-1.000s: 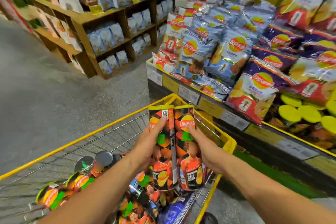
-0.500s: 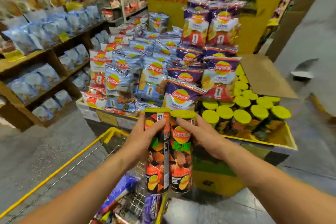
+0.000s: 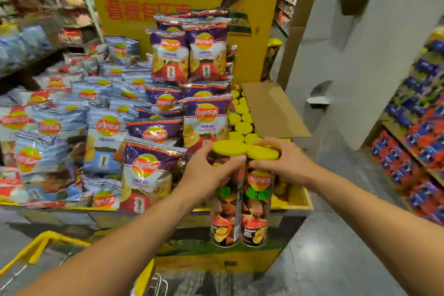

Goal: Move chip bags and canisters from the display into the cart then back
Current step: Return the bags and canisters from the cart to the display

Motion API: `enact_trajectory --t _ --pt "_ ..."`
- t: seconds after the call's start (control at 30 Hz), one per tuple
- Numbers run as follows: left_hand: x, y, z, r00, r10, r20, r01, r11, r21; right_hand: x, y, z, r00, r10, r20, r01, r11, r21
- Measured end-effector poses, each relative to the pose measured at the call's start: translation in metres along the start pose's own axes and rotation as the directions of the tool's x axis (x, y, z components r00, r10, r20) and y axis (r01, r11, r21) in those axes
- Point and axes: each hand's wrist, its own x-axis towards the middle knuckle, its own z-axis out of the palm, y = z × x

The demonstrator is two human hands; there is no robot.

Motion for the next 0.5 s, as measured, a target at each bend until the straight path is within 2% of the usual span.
enact_trajectory --t 0.13,0.3,0.5 --pt "0.029 0.019 0.049 0.989 0.081 0.125 -0.106 0.971 0.213 0.011 0.040 -0.058 0.997 0.036 -0.075 -0.046 0.991 -0.124" --pt "0.056 0.022 0.092 0.979 0.075 0.190 -0.132 0.943 0.306 0.021 0.086 -0.102 0.989 0.057 -0.138 -0.081 0.981 -0.173" --pt "0.085 0.016 0.118 0.962 0.137 0.235 -0.246 0.805 0.540 0.035 0.124 -0.113 0.987 0.067 -0.143 -0.091 0.981 -0.169"
